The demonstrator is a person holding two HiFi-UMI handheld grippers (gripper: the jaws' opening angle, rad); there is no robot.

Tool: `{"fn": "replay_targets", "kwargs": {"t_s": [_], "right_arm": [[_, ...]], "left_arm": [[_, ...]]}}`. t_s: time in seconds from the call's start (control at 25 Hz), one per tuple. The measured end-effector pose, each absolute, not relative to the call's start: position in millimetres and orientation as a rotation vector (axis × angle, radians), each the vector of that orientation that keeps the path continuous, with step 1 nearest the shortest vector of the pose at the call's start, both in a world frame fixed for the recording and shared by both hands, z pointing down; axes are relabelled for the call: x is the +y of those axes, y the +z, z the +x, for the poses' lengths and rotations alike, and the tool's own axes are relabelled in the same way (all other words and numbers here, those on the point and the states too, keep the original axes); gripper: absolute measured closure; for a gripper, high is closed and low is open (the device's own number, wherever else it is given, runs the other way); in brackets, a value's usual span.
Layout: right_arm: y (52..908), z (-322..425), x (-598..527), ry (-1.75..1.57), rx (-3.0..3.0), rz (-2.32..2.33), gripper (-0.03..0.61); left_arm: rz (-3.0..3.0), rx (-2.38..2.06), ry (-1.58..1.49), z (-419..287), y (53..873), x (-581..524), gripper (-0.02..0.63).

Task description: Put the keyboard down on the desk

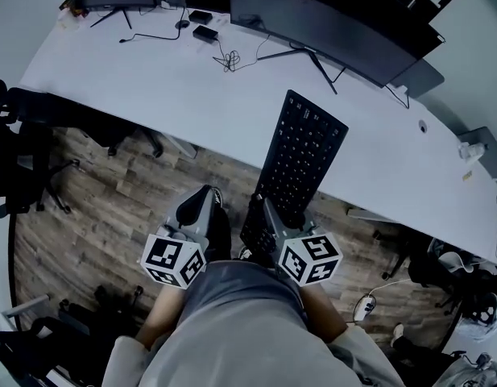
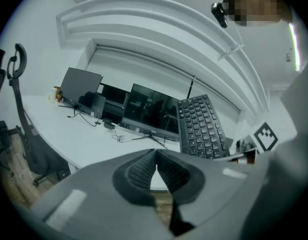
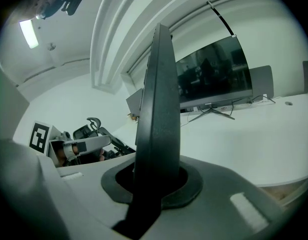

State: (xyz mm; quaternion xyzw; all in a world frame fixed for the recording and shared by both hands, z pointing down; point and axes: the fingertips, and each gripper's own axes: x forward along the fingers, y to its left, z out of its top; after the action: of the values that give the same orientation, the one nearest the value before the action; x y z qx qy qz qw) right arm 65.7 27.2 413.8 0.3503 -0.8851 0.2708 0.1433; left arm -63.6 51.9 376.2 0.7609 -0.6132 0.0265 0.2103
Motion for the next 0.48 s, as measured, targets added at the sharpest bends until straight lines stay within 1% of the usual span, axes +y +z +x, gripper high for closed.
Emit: {"fn": "replay_targets", "kwargs": {"t_s": [0.28,0.48], "right_arm": [[402,54,25,0.786,-2.56,1.102,0.505],[401,15,-34,0.846,-2.532,1.146,0.505]], "left_arm": [[2.195,-1.668,0.058,-80,361,45,0.614],[2.221,-1.616,0.068,-122,358,-17,0.614]]}}
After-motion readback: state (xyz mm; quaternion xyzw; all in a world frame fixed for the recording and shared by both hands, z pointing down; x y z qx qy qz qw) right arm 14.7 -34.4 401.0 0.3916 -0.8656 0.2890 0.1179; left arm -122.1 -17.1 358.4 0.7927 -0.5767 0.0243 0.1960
